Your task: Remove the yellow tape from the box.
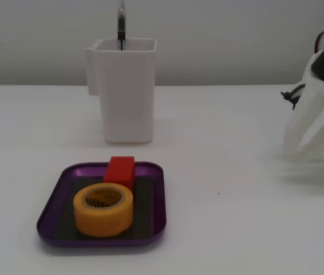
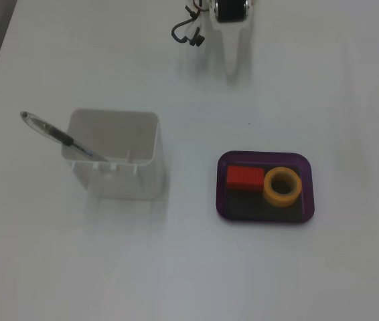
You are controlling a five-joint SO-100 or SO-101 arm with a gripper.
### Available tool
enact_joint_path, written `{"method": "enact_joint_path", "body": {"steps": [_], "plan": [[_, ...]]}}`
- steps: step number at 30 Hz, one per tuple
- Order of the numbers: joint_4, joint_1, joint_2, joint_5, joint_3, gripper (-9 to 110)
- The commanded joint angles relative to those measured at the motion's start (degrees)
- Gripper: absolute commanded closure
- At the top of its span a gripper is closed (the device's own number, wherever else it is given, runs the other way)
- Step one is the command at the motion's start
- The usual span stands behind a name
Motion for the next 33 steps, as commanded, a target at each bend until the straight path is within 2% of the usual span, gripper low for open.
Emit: {"method": "enact_joint_path", "body": {"steps": [1,7,11,19,24,33], "plan": [[-1.1,0.3,4.0,-0.4,-3.5,99],[-1.1,0.4,3.4,-1.2,-6.3,99],[-2.1,0.4,-4.2,-4.1,-9.4,99],[-2.4,-1.0,-42.6,-3.9,-35.3,99],[-0.3,-5.7,-65.7,-3.8,-52.1,99],[3.7,-14.0,-90.8,10.5,-76.6,85]]}}
